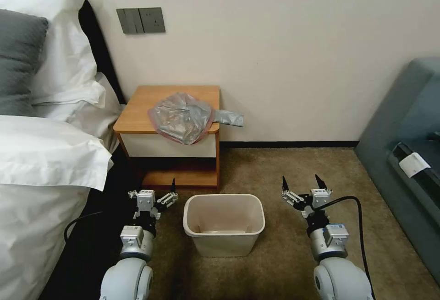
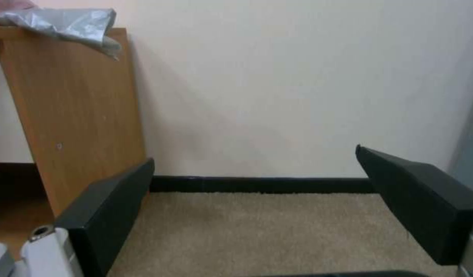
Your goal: Pick up the garbage bag from the table and place it over the trash can.
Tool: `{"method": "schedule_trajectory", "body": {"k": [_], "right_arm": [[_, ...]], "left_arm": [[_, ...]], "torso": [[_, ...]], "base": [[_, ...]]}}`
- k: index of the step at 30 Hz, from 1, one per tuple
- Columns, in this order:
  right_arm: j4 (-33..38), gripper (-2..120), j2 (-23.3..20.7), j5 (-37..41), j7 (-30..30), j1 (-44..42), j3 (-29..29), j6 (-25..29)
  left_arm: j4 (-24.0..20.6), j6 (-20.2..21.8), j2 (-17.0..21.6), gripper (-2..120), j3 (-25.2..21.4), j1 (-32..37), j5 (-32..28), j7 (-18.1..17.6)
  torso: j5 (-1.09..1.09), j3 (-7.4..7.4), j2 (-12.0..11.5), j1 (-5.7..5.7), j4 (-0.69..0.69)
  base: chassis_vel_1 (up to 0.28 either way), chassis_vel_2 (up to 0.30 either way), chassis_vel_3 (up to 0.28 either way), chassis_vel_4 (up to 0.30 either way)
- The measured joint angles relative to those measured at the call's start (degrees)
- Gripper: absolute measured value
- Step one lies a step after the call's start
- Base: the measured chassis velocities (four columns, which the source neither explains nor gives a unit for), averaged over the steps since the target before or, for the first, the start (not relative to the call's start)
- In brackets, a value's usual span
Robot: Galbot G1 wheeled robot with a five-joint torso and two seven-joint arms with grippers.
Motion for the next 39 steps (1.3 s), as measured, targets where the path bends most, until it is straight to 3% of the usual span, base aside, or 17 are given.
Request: {"method": "schedule_trajectory", "body": {"k": [39], "right_arm": [[0.00,100,0.00,0.00,0.00,0.00,0.00,0.00]], "left_arm": [[0.00,0.00,0.00,100,0.00,0.00,0.00,0.00]], "torso": [[0.00,0.00,0.00,0.00,0.00]], "base": [[0.000,0.000,0.000,0.000]]}}
